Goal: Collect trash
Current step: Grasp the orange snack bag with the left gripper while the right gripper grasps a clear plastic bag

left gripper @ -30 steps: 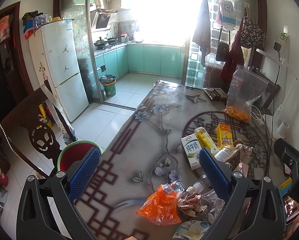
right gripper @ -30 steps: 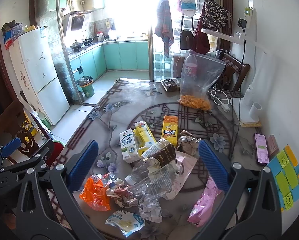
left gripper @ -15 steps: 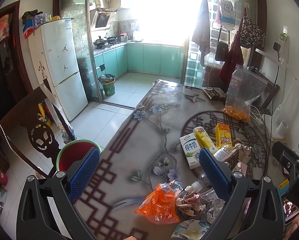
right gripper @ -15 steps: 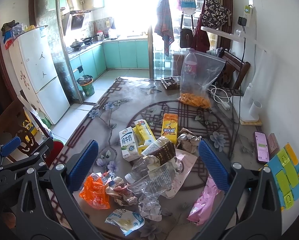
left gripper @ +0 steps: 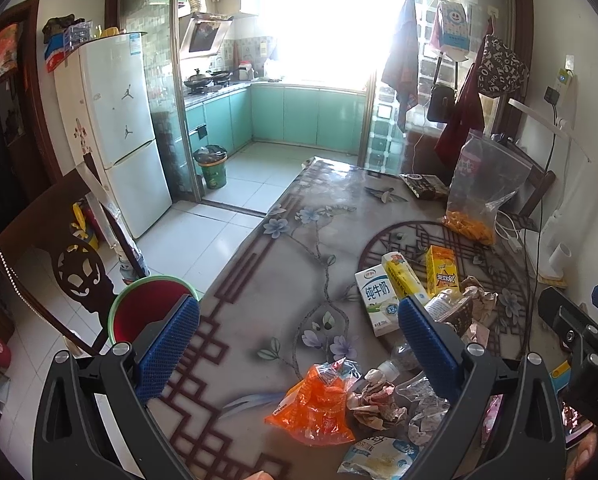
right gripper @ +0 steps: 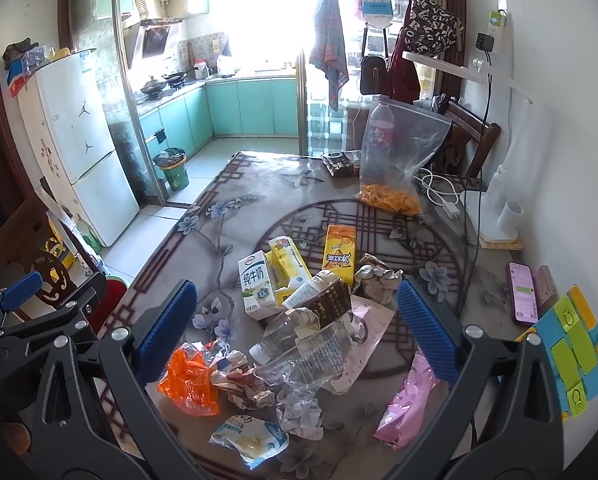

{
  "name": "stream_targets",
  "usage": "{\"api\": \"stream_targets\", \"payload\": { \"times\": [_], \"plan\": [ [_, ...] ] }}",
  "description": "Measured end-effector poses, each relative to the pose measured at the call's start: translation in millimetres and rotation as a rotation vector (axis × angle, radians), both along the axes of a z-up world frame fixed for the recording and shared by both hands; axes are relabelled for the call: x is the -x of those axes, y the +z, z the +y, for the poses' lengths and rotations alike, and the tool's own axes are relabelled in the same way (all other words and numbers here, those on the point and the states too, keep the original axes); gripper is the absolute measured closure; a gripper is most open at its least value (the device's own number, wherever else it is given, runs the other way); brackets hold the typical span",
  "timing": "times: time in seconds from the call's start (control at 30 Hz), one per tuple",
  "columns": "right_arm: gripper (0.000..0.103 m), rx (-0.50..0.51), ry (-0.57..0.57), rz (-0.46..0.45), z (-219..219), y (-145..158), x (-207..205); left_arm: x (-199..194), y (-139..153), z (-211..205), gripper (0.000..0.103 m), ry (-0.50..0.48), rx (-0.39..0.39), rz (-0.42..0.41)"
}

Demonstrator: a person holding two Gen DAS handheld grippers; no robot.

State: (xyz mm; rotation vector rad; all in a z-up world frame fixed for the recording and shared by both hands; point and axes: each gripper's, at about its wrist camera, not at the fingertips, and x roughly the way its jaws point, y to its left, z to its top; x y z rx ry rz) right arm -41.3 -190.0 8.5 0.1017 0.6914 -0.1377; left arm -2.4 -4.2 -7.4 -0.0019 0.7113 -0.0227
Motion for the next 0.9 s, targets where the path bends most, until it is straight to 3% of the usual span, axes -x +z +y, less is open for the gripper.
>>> {"api": "stream_targets", "payload": {
  "times": [0.23,0.33,0.47,0.63,0.7,0.83,0.9],
  "plan": [
    [0.004,0.032,-0.006,0.007,-5,-5,0,-3,-12,5,0.008,-0.067,0.012,0.027],
    [0.004,0.034,-0.012,0.019,-16,-14,-1,-12,-39,7,0.008,-0.122,0.038,0.103],
    [0.004,0.003,0.021,0.078,-32,-39,-1,-24,-103,4,0.009,-0.152,0.051,0.261],
    [0.005,-0.108,0.020,0.168,-55,-83,8,-37,-165,-4,0.028,-0.221,0.067,0.399],
    [0.009,-0.146,0.021,0.187,-60,-92,9,-43,-184,-9,0.042,-0.232,0.070,0.455],
    [0.015,-0.218,0.026,0.211,-65,-105,7,-49,-201,-15,0.045,-0.242,0.054,0.478],
    [0.018,-0.286,0.030,0.230,-67,-116,4,-51,-201,-15,0.054,-0.251,0.074,0.478]
  ]
}}
